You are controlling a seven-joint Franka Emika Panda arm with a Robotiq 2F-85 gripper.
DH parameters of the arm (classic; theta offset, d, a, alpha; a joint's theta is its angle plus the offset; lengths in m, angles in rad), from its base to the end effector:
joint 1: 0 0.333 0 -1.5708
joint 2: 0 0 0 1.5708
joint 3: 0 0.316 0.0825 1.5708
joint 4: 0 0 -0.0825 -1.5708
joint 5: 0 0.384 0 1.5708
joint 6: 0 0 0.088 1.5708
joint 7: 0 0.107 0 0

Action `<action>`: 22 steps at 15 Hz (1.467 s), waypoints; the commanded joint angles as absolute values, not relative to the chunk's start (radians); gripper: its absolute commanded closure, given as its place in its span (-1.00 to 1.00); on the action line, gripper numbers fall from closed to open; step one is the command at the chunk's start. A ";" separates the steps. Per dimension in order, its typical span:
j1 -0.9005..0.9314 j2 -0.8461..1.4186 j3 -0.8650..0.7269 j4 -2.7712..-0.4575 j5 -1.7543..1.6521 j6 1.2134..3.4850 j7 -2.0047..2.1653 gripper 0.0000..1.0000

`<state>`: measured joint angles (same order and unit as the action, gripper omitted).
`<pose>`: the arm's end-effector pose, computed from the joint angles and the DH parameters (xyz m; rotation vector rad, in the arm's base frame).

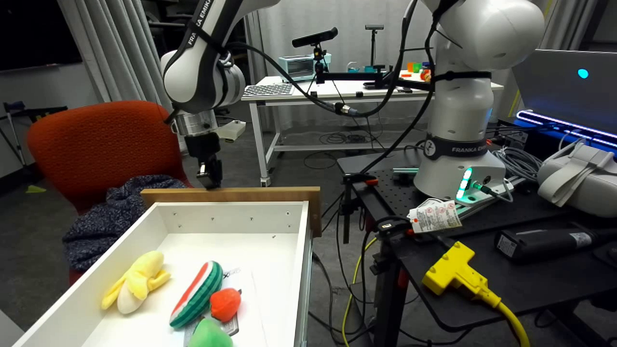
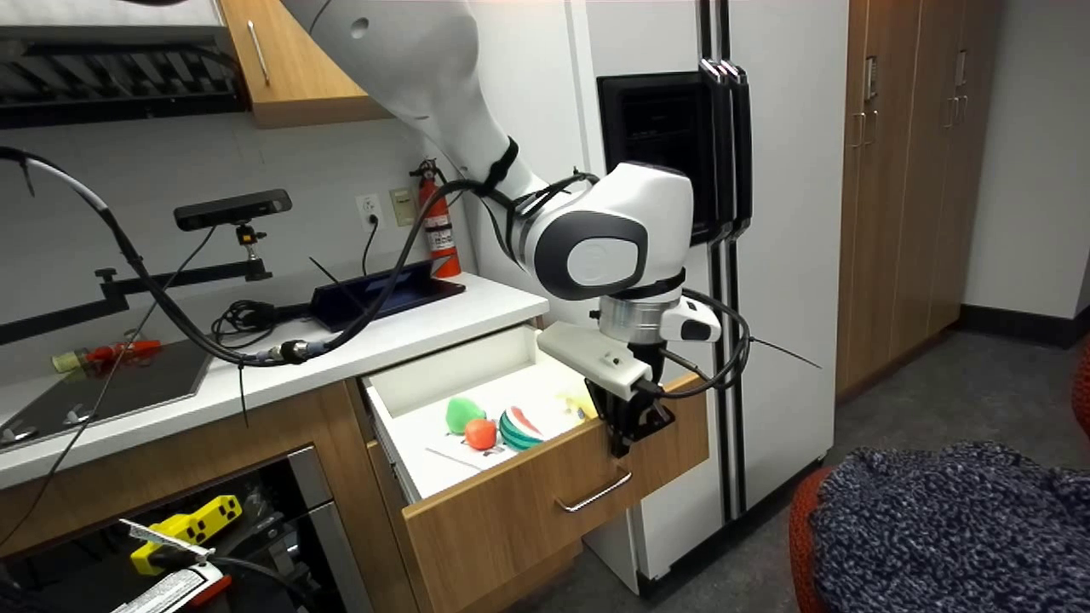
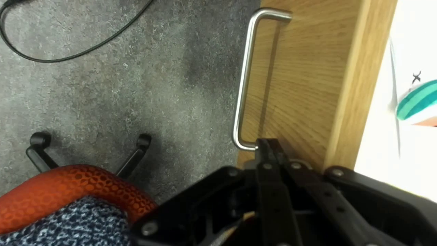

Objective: Close the drawer

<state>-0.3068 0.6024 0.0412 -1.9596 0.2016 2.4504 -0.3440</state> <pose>0.5809 -0.1581 0.1547 -2.9668 0.1341 0.0952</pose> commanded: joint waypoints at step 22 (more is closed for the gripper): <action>-0.293 0.706 0.272 -1.805 0.390 2.124 -0.657 1.00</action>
<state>-0.3107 0.6651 0.2585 -1.8761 0.3409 2.2100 -0.6043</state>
